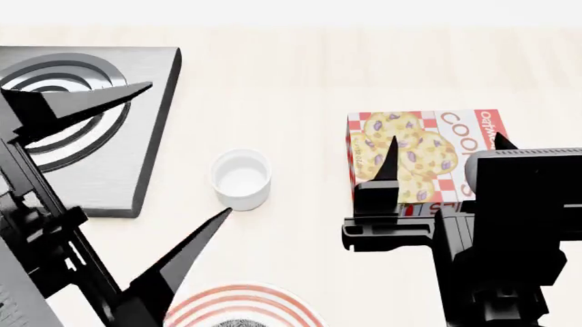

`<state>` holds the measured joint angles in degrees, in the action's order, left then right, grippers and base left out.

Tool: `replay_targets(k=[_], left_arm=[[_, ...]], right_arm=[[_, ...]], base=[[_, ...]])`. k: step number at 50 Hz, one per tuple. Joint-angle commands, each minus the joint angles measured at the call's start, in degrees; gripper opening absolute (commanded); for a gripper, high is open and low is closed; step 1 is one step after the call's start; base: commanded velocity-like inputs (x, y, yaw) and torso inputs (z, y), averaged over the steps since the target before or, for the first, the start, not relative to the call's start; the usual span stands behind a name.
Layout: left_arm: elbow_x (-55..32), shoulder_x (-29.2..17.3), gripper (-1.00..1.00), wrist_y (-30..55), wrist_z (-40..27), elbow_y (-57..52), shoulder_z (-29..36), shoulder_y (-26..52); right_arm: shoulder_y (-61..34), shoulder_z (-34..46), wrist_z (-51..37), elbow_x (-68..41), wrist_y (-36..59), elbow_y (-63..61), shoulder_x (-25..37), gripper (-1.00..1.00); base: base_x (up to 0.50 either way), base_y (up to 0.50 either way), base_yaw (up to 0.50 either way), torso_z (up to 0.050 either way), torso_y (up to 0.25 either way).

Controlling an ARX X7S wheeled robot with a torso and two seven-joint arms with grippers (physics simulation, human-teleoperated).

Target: Pick the akita bowl on the stove and place it on the plate.

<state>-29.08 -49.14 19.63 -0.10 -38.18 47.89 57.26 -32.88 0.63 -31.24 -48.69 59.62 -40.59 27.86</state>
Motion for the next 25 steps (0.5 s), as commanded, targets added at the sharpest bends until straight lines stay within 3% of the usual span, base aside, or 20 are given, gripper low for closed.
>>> replay_targets(k=[1, 25], left_arm=[[-4.2, 1.6, 1.0, -0.5, -1.9, 4.0, -6.2, -0.7], [-11.7, 2.6, 1.0, -2.0, -8.2, 11.9, -13.0, -4.2]], right_arm=[[0.0, -1.1, 1.0, 0.9, -0.2, 0.2, -0.9, 1.0], [0.0, -0.8, 0.6, 0.5, -0.6, 0.3, -0.7, 1.0]], base=[[0.0, 0.0, 0.0, 0.0, 0.0], [0.0, 0.0, 0.0, 0.0, 0.0]])
